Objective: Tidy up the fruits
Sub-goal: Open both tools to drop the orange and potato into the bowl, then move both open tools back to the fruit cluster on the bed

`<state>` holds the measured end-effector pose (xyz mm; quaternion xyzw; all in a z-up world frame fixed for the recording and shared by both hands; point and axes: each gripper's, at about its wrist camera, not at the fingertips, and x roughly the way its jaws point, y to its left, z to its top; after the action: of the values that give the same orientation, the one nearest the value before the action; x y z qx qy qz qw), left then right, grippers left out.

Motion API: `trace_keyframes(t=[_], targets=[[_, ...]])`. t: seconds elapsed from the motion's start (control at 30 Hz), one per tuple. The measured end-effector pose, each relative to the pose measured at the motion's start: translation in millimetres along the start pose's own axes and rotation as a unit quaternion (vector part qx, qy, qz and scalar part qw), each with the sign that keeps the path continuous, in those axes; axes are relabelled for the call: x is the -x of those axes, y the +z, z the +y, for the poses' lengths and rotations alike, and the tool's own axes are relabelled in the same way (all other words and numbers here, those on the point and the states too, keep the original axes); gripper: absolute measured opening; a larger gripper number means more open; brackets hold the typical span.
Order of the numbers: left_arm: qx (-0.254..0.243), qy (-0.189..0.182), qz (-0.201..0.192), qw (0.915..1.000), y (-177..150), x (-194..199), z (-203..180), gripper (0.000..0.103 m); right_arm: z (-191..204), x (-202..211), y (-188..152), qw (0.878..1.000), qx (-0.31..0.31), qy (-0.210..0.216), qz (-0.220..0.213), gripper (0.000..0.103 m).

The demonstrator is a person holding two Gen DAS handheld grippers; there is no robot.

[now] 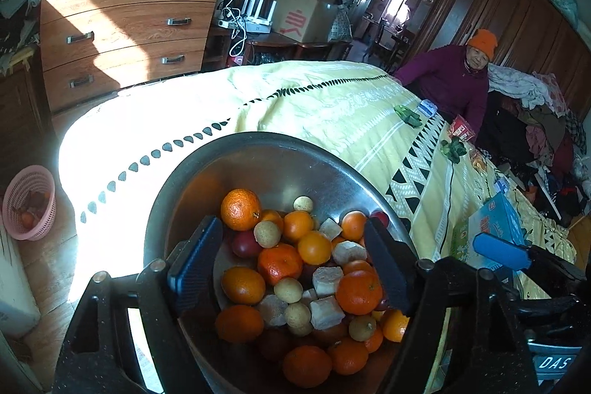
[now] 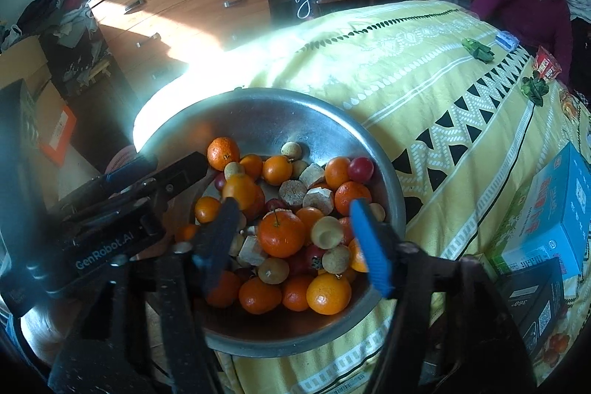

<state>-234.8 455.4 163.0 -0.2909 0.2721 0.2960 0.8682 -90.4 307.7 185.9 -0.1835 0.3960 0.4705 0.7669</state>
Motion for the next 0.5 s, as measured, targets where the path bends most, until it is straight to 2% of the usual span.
trace_keyframes(t=[0.17, 0.27, 0.4, 0.5], targets=[[0.001, -0.002, -0.014, 0.9999, -0.5, 18.1, -4.1, 0.08, 0.7, 31.8, 2.6, 0.999, 0.013, -0.025, -0.037, 0.085], [-0.003, -0.01, -0.03, 0.9995, 0.0, 34.7, -15.4, 0.08, -4.7, 63.8, -2.7, 0.994, 0.022, -0.074, -0.076, 0.085], [-0.015, -0.033, -0.048, 0.9982, -0.2, 57.3, -39.1, 0.081, -22.4, 106.2, -17.4, 0.985, 0.005, -0.127, -0.117, 0.094], [-0.024, -0.048, -0.061, 0.9967, -1.4, 72.6, -59.9, 0.083, -37.4, 133.0, -32.0, 0.976, -0.01, -0.167, -0.136, 0.097]])
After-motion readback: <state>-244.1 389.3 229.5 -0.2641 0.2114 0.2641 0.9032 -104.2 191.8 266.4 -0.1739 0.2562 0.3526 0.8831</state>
